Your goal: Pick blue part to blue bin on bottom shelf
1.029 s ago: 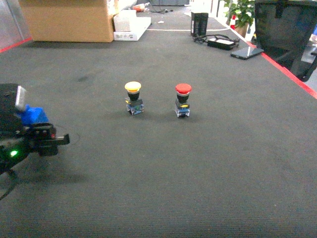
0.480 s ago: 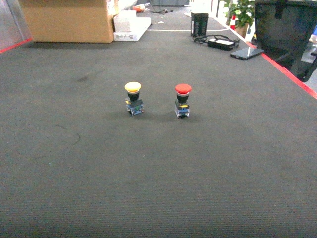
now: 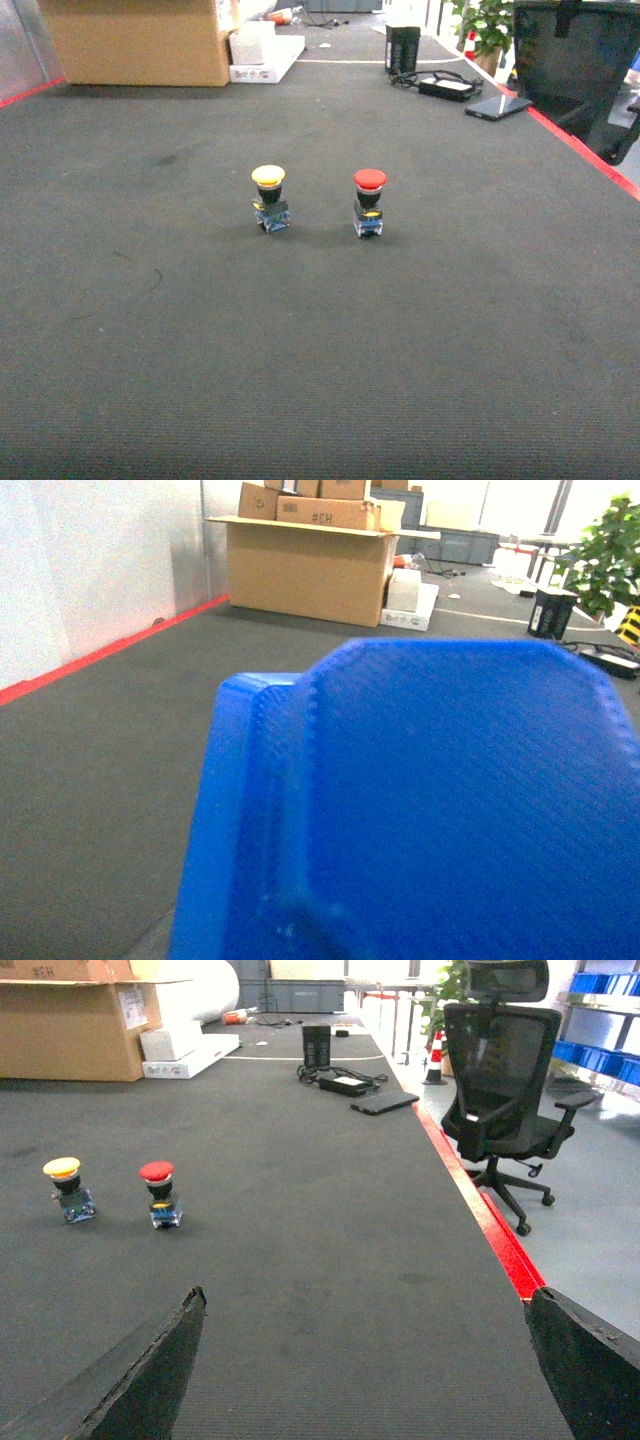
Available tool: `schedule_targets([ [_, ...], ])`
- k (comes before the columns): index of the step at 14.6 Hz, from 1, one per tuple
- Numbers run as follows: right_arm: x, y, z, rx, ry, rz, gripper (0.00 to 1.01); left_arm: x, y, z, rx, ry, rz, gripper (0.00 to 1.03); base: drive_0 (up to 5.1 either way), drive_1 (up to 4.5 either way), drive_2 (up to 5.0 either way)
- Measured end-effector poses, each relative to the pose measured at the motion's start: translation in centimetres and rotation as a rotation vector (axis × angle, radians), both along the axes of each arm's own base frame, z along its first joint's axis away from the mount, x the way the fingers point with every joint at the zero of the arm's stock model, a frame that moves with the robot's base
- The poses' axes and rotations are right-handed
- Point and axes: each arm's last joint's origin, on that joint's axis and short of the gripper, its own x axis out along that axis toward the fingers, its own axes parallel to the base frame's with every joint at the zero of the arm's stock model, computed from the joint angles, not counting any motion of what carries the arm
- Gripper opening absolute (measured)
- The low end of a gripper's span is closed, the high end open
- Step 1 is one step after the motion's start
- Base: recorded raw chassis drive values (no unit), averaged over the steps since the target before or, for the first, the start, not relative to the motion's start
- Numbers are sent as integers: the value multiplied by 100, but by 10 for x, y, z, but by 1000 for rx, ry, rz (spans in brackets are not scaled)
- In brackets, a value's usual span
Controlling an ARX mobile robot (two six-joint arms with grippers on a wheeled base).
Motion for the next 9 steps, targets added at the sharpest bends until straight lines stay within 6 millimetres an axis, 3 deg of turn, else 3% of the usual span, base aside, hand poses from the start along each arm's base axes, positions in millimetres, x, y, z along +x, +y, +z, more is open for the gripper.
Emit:
schedule_targets([
  [1, 0, 0, 0, 0, 0, 0, 98, 0, 0, 0, 0, 0, 0, 44, 0, 0, 0],
  [5, 0, 0, 0, 0, 0, 0, 98, 0, 0, 0, 0, 1, -1, 44, 12, -405, 429],
  [9, 0, 0, 0, 0, -5, 0, 98, 0, 0, 0, -2, -3, 4, 44, -115, -115, -115],
])
